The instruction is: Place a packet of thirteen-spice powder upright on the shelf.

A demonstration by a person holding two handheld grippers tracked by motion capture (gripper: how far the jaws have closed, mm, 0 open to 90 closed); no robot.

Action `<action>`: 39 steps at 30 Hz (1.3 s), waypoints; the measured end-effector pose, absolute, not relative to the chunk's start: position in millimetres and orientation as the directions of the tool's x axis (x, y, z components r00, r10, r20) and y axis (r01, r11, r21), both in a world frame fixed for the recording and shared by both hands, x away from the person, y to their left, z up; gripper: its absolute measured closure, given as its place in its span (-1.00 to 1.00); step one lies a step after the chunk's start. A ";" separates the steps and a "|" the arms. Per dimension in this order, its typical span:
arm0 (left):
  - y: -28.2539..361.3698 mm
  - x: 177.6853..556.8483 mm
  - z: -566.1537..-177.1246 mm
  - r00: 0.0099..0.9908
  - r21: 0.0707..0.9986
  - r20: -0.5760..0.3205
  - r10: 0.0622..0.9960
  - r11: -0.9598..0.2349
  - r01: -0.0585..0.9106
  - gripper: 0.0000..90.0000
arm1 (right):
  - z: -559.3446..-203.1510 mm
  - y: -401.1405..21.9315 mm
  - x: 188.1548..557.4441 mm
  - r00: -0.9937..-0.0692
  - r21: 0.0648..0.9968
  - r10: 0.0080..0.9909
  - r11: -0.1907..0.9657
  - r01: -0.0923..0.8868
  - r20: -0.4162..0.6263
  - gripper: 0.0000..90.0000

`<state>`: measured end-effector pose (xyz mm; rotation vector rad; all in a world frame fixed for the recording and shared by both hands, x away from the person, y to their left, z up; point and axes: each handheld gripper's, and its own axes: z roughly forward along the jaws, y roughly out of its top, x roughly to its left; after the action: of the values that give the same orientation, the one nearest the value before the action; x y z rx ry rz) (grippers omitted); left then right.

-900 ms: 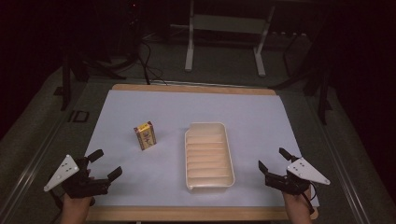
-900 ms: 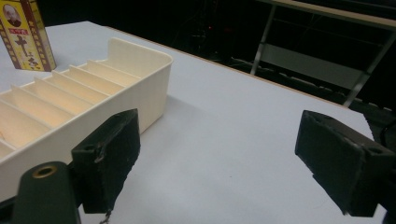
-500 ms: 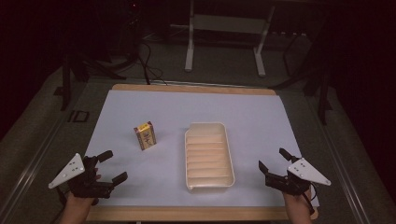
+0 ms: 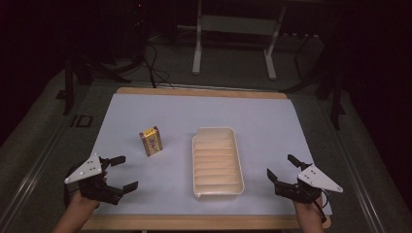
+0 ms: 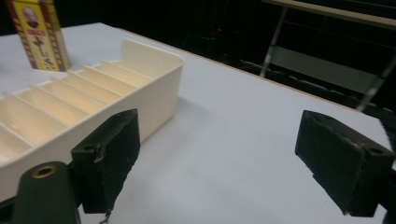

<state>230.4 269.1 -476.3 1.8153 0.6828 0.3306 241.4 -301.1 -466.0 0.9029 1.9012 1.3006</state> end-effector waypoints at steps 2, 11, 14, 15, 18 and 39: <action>268.1 232.0 -474.6 0.805 0.923 -0.103 0.585 -0.246 0.297 -0.99 | -465.5 -301.7 241.3 -0.556 0.952 0.822 0.255 0.170 -0.121 -0.69; 266.0 234.8 -466.6 0.828 0.875 -0.124 0.547 -0.332 0.351 -0.99 | -465.9 -299.3 240.7 -0.553 0.945 0.820 0.284 0.165 -0.150 -0.69; 268.2 235.3 -463.2 0.833 0.856 -0.132 0.537 -0.362 0.369 -0.99 | -464.7 -301.0 240.0 -0.550 0.949 0.824 0.268 0.166 -0.137 -0.69; 268.6 235.6 -462.5 0.835 0.848 -0.137 0.532 -0.373 0.377 -0.99 | -464.5 -301.0 239.7 -0.548 0.950 0.825 0.267 0.165 -0.137 -0.69; 268.2 235.8 -460.5 0.836 0.824 -0.134 0.533 -0.408 0.392 -0.99 | -464.6 -300.5 239.5 -0.546 0.947 0.825 0.277 0.165 -0.146 -0.69; 263.6 240.5 -456.8 0.818 0.595 -0.114 0.564 -0.620 0.511 -0.99 | -465.3 -299.0 239.7 -0.542 0.941 0.826 0.292 0.174 -0.156 -0.69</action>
<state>240.5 263.6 -456.8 2.3666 0.7868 0.1109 239.7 -299.0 -465.3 0.8924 1.9061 1.2704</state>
